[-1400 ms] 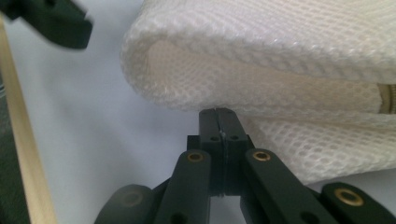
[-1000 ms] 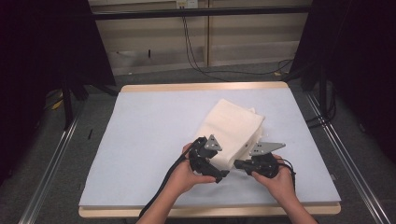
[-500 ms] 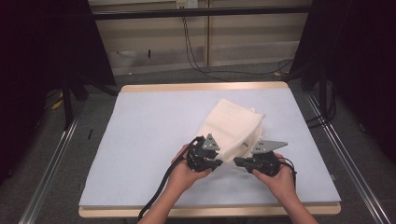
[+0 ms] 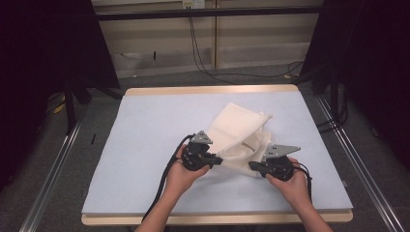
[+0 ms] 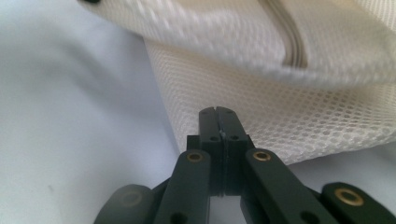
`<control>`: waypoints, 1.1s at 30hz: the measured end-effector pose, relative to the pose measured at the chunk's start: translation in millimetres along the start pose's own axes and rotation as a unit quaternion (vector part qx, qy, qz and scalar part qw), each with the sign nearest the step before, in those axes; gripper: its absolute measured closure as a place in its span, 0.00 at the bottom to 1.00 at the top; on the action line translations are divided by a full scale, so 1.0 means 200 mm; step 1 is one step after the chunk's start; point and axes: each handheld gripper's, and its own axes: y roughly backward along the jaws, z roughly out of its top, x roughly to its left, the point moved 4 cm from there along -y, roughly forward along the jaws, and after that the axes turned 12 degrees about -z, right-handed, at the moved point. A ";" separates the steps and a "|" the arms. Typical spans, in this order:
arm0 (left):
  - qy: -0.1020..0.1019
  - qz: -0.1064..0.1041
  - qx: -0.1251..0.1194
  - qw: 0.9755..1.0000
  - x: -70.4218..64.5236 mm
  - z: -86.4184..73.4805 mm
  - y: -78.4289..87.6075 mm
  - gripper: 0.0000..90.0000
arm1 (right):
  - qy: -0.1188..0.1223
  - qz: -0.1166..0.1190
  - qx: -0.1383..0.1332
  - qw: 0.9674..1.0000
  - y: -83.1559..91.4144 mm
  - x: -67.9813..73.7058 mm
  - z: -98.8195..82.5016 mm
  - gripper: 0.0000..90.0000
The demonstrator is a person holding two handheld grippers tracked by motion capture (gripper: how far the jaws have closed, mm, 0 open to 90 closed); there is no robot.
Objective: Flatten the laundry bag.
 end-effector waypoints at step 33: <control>0.072 0.118 -0.078 0.987 0.28 -0.01 0.45 0.92 | 0.000 -0.009 0.005 1.000 0.00 -0.01 -0.01 0.99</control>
